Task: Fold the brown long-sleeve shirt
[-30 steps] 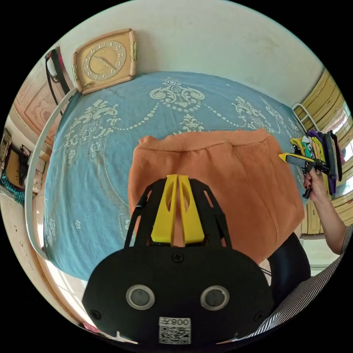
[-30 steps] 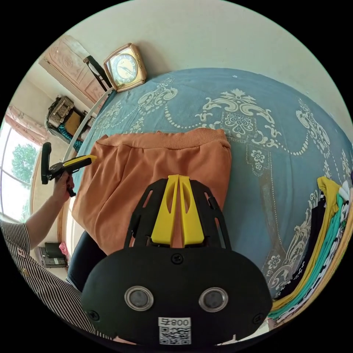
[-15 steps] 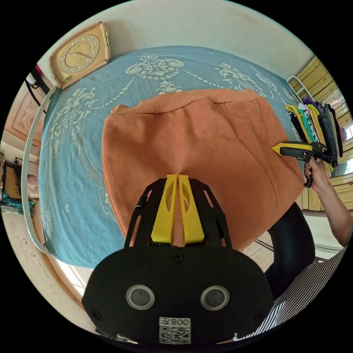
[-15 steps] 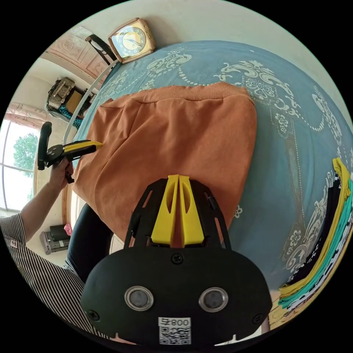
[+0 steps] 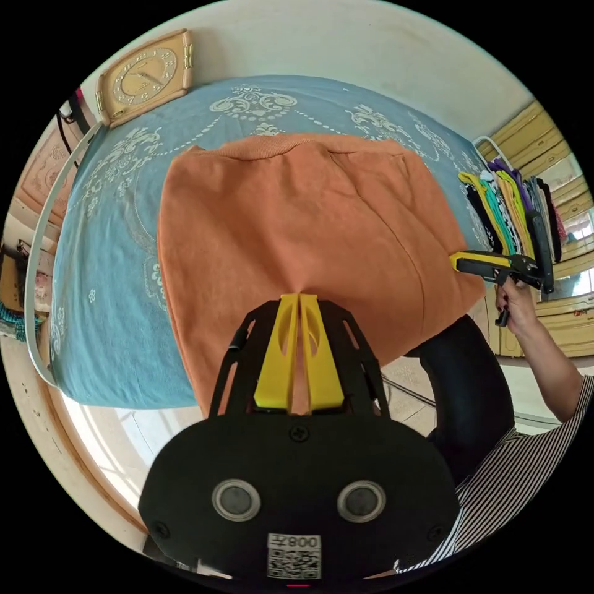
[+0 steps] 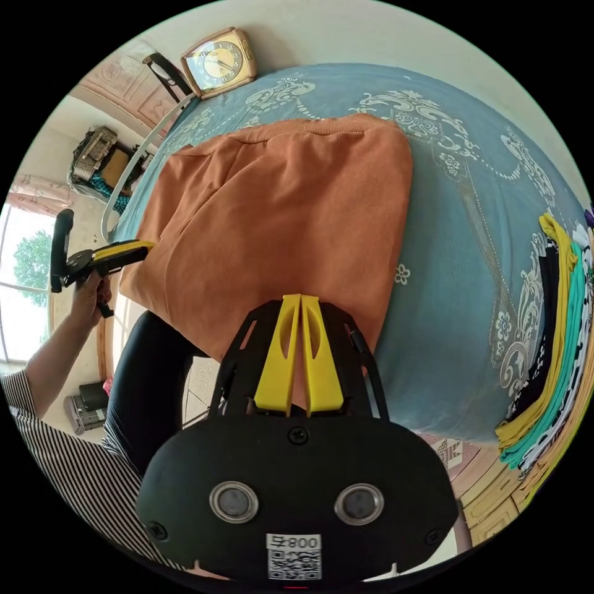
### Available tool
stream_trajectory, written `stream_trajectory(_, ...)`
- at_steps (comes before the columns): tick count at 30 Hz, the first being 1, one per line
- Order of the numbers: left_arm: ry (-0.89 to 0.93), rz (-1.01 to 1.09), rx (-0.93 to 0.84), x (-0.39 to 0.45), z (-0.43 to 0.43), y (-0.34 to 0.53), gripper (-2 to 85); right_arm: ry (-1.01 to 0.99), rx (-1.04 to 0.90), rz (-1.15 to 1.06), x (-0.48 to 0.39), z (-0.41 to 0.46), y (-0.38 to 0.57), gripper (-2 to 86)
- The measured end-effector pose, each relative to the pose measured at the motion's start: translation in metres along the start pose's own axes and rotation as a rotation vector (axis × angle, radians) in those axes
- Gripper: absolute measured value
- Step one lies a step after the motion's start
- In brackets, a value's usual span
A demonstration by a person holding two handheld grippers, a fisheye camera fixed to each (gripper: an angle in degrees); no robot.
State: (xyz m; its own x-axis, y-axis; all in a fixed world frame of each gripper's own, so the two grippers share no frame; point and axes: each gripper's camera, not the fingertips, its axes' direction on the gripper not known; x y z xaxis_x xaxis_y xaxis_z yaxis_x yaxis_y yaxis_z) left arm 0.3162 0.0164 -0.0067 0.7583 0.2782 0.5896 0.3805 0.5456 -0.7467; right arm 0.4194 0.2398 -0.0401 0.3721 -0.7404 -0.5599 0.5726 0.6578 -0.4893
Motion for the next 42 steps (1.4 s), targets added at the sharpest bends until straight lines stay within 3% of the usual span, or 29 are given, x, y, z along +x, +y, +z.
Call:
stream_trajectory(6,0.027,-0.108,0.136,-0.036,-0.052,0.049,0.4,-0.004,0.081,0.032,0.009,-0.019,0.030,0.1)
stream_trajectory(14,0.171,-0.386,0.110,-0.100,-0.047,0.151,0.3,-0.098,0.119,0.230,0.057,-0.011,0.117,0.1)
stream_trajectory(19,0.216,-0.429,0.124,-0.119,-0.046,0.165,0.3,-0.108,0.107,0.236,0.064,0.010,0.133,0.0)
stream_trajectory(25,0.200,-0.454,0.023,-0.141,-0.027,0.157,0.3,-0.086,0.030,0.260,0.077,0.043,0.134,0.0)
stream_trajectory(28,0.240,-0.490,0.088,-0.151,-0.034,0.171,0.5,-0.115,0.062,0.291,0.088,0.041,0.148,0.1)
stream_trajectory(31,0.345,-0.559,0.175,-0.166,-0.036,0.199,1.0,-0.211,0.126,0.326,0.105,0.039,0.172,0.4)
stream_trajectory(35,0.555,-0.679,0.272,-0.188,-0.021,0.233,2.7,-0.489,0.227,0.434,0.141,0.052,0.210,1.5)
stream_trajectory(42,0.532,-0.513,0.248,-0.170,-0.020,0.211,5.5,-0.760,0.263,0.557,0.174,0.093,0.239,7.0)
